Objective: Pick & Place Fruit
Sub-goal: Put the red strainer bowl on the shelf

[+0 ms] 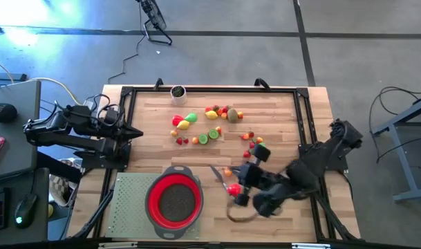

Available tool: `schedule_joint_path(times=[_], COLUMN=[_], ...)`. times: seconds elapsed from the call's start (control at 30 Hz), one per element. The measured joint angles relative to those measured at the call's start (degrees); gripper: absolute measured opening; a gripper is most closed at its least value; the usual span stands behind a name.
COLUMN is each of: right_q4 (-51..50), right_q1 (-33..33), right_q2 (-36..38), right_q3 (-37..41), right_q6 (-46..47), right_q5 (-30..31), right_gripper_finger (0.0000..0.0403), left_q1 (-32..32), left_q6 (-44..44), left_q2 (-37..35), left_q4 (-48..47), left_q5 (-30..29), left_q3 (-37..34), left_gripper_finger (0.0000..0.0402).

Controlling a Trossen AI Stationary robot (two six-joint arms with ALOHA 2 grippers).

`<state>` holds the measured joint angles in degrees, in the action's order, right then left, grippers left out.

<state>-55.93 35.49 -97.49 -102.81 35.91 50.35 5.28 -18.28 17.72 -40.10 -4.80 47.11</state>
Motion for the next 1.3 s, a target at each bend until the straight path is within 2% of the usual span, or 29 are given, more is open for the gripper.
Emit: schedule_joint_path(times=[0.2,0.33,0.43,0.63,0.77,1.0,1.17,1.3], right_q4=[17.9,27.4,30.8,31.7,30.5,25.4,23.1,20.3], right_q1=[-6.5,-10.6,-14.2,-20.4,-23.8,-26.6,-28.3,-29.2], right_q2=[0.0,0.0,0.1,3.6,6.0,10.1,11.4,12.1], right_q3=[8.2,9.2,9.2,9.1,9.2,9.1,9.2,9.2], right_q6=[-9.9,-20.2,-27.6,-36.1,-38.9,-42.8,-44.1,-46.0], right_q5=[-9.0,-14.5,-19.1,-28.3,-35.8,-37.6,-46.6,-48.9], right_gripper_finger=[0.0002,0.0002,0.0002,0.0002,0.0002,0.0002,0.0002,0.0002], left_q1=[0.0,0.0,0.0,0.0,0.0,0.0,0.0,0.0], left_q6=[0.0,-1.0,-3.4,-6.1,-6.0,-5.4,-6.1,-6.2], left_q2=[0.0,0.0,0.0,0.0,0.7,4.3,9.8,14.2], left_q4=[0.0,-0.4,-0.4,0.0,2.0,7.9,9.7,13.0], left_q5=[0.0,2.2,4.3,4.4,1.8,-6.0,-6.5,-5.8], left_q3=[0.0,0.0,0.0,0.0,0.0,0.0,0.0,0.0], left_gripper_finger=[0.0000,0.0000,0.0000,0.0000,0.0000,0.0000,0.0000,0.0000])
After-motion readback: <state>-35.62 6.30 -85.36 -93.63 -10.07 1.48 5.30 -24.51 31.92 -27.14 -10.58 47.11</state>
